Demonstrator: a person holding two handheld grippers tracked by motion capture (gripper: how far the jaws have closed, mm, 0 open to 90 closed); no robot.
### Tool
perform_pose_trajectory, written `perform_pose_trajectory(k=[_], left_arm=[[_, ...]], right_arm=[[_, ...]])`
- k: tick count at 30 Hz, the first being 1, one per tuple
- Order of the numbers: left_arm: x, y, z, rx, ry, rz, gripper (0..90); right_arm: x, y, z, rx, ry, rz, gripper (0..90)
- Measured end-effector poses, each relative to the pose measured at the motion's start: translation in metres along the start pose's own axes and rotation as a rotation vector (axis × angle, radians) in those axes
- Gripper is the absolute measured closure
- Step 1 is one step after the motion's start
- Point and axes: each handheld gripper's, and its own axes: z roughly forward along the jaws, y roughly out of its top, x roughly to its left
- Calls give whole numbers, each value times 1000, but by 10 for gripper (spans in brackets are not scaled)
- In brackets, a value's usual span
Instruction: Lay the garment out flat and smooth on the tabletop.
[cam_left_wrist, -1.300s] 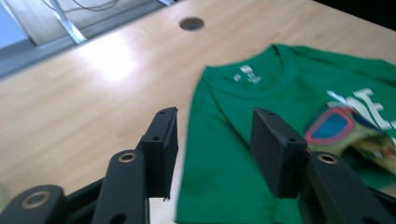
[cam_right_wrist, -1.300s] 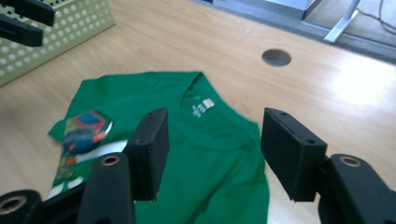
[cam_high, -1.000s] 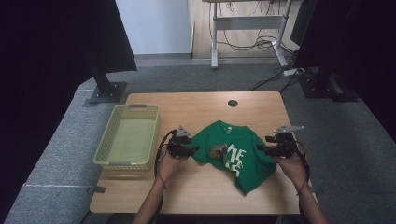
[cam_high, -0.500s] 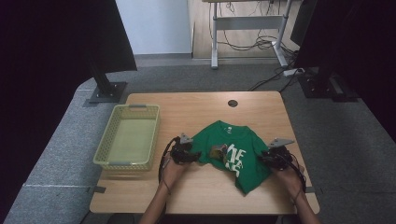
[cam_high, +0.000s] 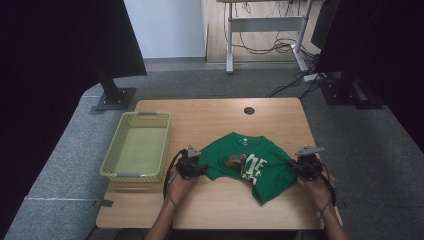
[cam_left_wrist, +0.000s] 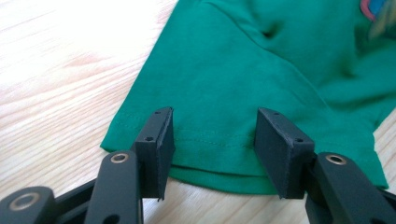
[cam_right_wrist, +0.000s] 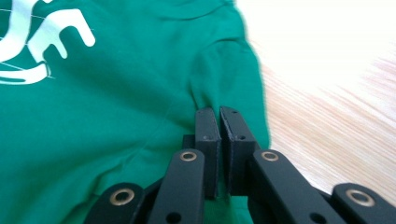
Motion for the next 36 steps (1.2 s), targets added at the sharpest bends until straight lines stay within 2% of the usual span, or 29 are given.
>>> perform_pose_trajectory(k=[1,2,4,5,6,8,12,13,14,15,16,18,19,20,21,22,23,25,26,27,28,29,30,31,35,36], left_arm=[[0,0,0,0,0,0,472],[0,0,0,0,0,0,472],[3,-3,-2,-2,10,-14,473],[5,-4,-3,-3,17,-21,473],[5,-4,-3,-3,17,-21,482],[8,-4,-4,-4,26,-28,483],[9,-4,-4,0,30,-33,482],[7,0,-7,20,58,-14,482],[5,1,-9,0,45,-13,477],[5,1,-9,0,45,-13,471],[-2,4,-16,-46,-10,-17,471],[-2,4,-16,-46,-10,-17,472],[-18,10,-21,-80,-84,30,472],[-18,10,-21,-80,-84,30,467],[-18,10,-21,-80,-84,30,467],[-31,16,-20,-83,-134,72,467],[-36,18,-19,-83,-148,90,468],[-36,18,-19,-83,-148,90,468],[-47,22,-12,-73,-199,131,468],[-47,22,-12,-73,-199,131,468],[-47,22,-12,-73,-199,131,468],[-58,23,-1,-52,-243,160,468],[-61,22,2,-44,-254,171,468],[-65,22,5,-35,-261,182,468],[-65,22,5,-35,-261,182,470],[-75,19,20,-8,-247,228,500]], right_arm=[[0,0,0,0,0,0,857],[-13,-2,-9,-17,-8,34,857],[-13,-2,-9,-17,-8,34,859],[-20,-4,-11,-19,-12,53,861],[-20,-4,-11,-19,-12,53,861],[-28,-8,-9,-19,-13,84,863],[-30,-9,-9,-26,-11,94,846],[-30,-9,-9,-26,-11,94,846],[-30,-7,-15,-58,19,108,694],[-30,-7,-15,-58,19,108,694],[-29,-6,-19,-70,31,105,674],[-25,-4,-25,-82,40,94,674],[-25,-4,-25,-82,40,94,615],[-25,-4,-25,-82,40,94,615],[-18,0,-30,-93,75,79,615],[-18,0,-30,-93,75,79,564],[-10,2,-30,-90,101,64,515],[-7,2,-30,-89,115,59,515],[-7,2,-30,-89,115,59,498],[-7,2,-30,-89,115,59,498],[2,1,-24,-71,141,43,498],[2,1,-24,-71,141,43,444],[8,-4,-12,-37,161,30,417],[9,-6,-9,-26,163,28,416],[10,-8,-5,-17,163,23,416],[16,-13,4,8,159,8,508]])
